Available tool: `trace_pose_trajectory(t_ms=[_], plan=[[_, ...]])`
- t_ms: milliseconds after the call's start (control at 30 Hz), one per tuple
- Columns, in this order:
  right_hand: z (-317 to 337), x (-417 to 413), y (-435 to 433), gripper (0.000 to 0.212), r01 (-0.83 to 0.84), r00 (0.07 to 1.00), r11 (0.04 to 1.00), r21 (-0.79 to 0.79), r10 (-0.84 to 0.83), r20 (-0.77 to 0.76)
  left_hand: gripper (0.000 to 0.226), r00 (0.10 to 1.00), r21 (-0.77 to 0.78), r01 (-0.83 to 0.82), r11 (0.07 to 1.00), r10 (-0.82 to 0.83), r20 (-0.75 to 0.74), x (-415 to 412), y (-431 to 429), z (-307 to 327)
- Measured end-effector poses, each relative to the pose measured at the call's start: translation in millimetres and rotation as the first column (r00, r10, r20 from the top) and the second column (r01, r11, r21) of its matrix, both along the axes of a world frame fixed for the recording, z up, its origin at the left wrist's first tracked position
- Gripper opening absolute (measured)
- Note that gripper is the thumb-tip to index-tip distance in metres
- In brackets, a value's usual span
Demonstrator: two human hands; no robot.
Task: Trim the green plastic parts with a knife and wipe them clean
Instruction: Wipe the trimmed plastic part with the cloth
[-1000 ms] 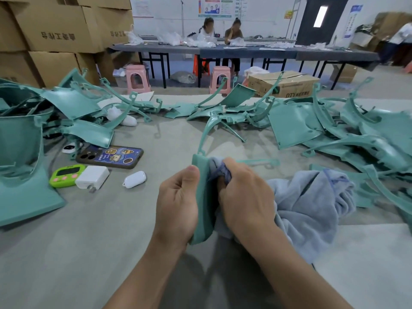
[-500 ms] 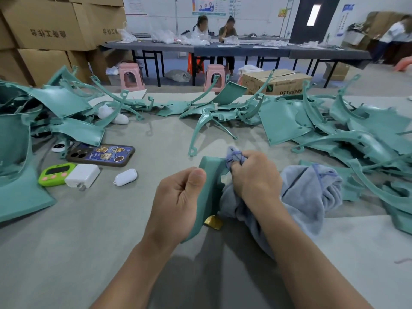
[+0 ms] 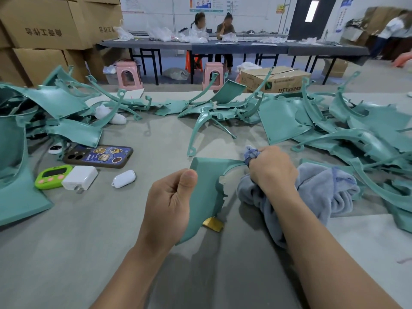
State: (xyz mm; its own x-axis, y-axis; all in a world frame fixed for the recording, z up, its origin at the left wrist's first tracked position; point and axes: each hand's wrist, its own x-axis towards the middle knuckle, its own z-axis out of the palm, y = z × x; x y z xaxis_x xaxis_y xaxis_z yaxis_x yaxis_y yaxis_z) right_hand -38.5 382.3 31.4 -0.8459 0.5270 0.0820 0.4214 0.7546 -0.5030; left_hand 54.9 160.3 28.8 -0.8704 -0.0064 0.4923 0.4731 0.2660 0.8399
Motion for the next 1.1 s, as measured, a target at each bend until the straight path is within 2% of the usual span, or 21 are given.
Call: trace_pose_trajectory(t_ms=[233, 367, 467, 533, 567, 633, 700, 733, 800, 833, 900, 1033, 1100], plan=[[4.4, 3.3, 4.7, 0.026, 0.065, 0.998, 0.998, 0.020, -0.065, 0.015, 0.050, 0.998, 0.021, -0.061, 0.998, 0.060, 0.027, 1.6, -4.1, -0.4], [6.0, 9.8, 14.7, 0.010, 0.083, 0.996, 0.996, 0.038, -0.082, -0.025, 0.048, 0.987, 0.040, -0.149, 0.988, 0.146, 0.073, -0.6, -6.9, -3.8], [1.1, 23.0, 12.4, 0.023, 0.097, 0.969, 0.989, -0.113, -0.120, -0.217, 0.050, 0.935, 0.218, -0.272, 0.937, 0.205, 0.289, -6.0, -12.3, -1.5], [1.9, 39.0, 2.3, 0.026, 0.050, 0.891, 0.981, -0.186, -0.128, -0.436, 0.044, 0.862, 0.350, -0.404, 0.845, 0.224, 0.454, -8.6, -15.6, 4.9], [5.5, 44.0, -3.4, 0.026, -0.019, 0.848, 0.971, -0.237, -0.110, -0.518, 0.041, 0.832, 0.440, -0.447, 0.779, 0.180, 0.525, -9.9, -17.6, 8.1], [14.7, 52.4, -13.5, 0.026, -0.257, 0.811, 0.876, -0.408, -0.034, -0.584, 0.034, 0.813, 0.642, -0.444, 0.625, -0.020, 0.582, -8.9, -18.4, 11.6], [23.5, 60.3, -26.5, 0.027, -0.444, 0.847, 0.623, -0.644, 0.059, -0.528, 0.033, 0.804, 0.750, -0.398, 0.529, -0.192, 0.562, -7.5, -17.2, 11.3], [28.1, 64.7, -33.4, 0.027, -0.460, 0.879, 0.474, -0.750, 0.121, -0.462, 0.034, 0.787, 0.769, -0.378, 0.515, -0.259, 0.560, -6.8, -16.7, 10.5], [33.9, 72.3, -46.1, 0.031, -0.399, 0.908, 0.232, -0.887, 0.233, -0.347, 0.037, 0.748, 0.780, -0.343, 0.523, -0.350, 0.563, -8.3, -16.8, 8.6], [34.8, 74.4, -50.1, 0.032, -0.369, 0.912, 0.174, -0.913, 0.260, -0.319, 0.039, 0.737, 0.781, -0.329, 0.531, -0.373, 0.564, -9.5, -18.8, 9.0], [35.8, 75.7, -52.0, 0.029, -0.363, 0.905, 0.180, -0.914, 0.300, -0.300, 0.044, 0.731, 0.746, -0.335, 0.576, -0.341, 0.592, -12.5, -20.6, 11.1], [38.5, 81.0, -50.9, 0.011, -0.357, 0.895, 0.243, -0.902, 0.367, -0.255, 0.036, 0.737, 0.532, -0.416, 0.737, -0.069, 0.672, -15.5, -16.2, 9.2], [40.4, 82.8, -51.3, 0.009, -0.327, 0.917, 0.348, -0.879, 0.340, -0.207, 0.031, 0.771, 0.422, -0.441, 0.792, 0.095, 0.630, -15.1, -13.0, 3.8]])
